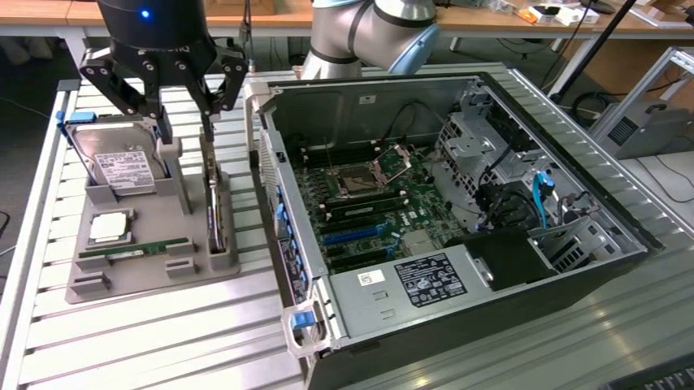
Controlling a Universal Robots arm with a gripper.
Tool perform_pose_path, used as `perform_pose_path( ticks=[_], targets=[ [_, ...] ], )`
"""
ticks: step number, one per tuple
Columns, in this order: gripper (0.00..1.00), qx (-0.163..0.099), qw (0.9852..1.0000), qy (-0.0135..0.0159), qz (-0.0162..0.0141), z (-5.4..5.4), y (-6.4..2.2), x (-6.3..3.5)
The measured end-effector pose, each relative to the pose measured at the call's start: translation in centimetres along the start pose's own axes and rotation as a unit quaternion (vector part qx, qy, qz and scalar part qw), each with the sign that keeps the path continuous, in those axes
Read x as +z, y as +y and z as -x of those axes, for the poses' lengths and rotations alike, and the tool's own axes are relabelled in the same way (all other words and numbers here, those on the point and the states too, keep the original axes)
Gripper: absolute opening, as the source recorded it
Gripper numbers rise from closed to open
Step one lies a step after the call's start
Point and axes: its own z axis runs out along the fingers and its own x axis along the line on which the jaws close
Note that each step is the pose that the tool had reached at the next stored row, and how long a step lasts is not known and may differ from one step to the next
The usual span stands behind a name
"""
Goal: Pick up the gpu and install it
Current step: 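Pick up the gpu and move the gpu toward the slot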
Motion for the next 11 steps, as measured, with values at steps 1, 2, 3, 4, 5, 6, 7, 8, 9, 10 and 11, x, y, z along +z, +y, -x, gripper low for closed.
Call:
perform_pose_path(
  ticks=[1,2,3,4,5,6,7,8,9,10,11],
  targets=[
    [0.48,0.0,1.0,0.0,0.0,0.0,0.0,0.03],
    [0.48,0.0,1.0,0.0,0.0,0.0,0.0,0.07],
    [0.48,0.0,1.0,0.0,0.0,0.0,-0.01,0.12],
    [0.48,0.0,1.0,0.0,0.0,0.0,-0.01,0.16],
    [0.48,0.0,1.0,0.0,0.0,0.0,-0.01,0.21],
    [0.48,0.0,1.0,0.0,0.0,-0.01,-0.01,0.25],
    [0.48,0.0,1.0,0.0,0.0,-0.01,-0.01,0.29],
    [0.48,0.0,1.0,0.0,0.0,-0.01,-0.02,0.33],
    [0.48,0.0,1.0,0.0001,-0.0001,-0.01,-0.02,0.36],
    [0.48,0.0,1.0,0.0001,0.0,-0.01,-0.02,0.39],
    [0.48,0.0,1.0,0.0,0.0,-0.01,-0.02,0.43]
  ],
)
